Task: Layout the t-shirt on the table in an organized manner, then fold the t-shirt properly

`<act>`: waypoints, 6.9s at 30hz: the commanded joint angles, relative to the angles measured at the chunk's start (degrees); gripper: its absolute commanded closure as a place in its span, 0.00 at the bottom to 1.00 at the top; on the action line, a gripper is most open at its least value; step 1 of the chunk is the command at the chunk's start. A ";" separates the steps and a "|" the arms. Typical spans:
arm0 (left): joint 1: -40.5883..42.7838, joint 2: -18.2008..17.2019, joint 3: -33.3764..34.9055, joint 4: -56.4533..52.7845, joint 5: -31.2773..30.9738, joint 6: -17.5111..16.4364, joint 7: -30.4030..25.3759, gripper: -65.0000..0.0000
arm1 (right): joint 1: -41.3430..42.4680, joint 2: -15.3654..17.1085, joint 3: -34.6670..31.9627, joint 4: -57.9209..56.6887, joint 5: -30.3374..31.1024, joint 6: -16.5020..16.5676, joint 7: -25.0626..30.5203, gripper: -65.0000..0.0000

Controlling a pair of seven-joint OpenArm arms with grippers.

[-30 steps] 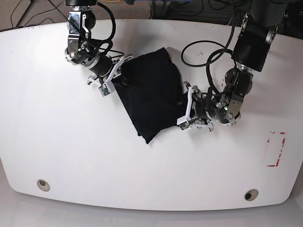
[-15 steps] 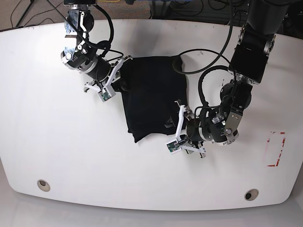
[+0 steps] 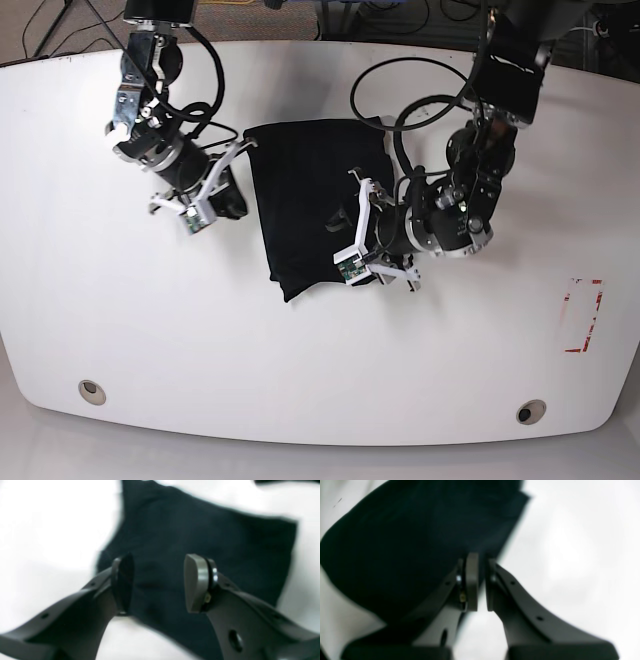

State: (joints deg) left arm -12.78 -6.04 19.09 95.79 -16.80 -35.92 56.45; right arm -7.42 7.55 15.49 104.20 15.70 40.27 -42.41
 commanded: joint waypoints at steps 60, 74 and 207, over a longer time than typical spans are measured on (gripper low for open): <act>21.70 -25.91 -13.77 -19.44 26.69 -4.08 -35.04 0.54 | 3.24 4.27 9.53 1.42 1.13 -0.27 -0.97 0.93; 28.38 -36.99 -25.91 -19.88 22.91 -4.08 -35.39 0.54 | 3.42 4.27 9.53 1.42 1.13 -0.27 -0.97 0.93; 67.32 5.03 -33.73 -32.36 23.43 17.50 -78.47 0.54 | -49.50 1.28 2.58 -26.53 0.25 -0.27 43.51 0.93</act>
State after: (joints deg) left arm 54.89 -0.82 -14.74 67.02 6.61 -17.98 -21.39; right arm -57.14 8.12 18.41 80.49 15.49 39.51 -0.32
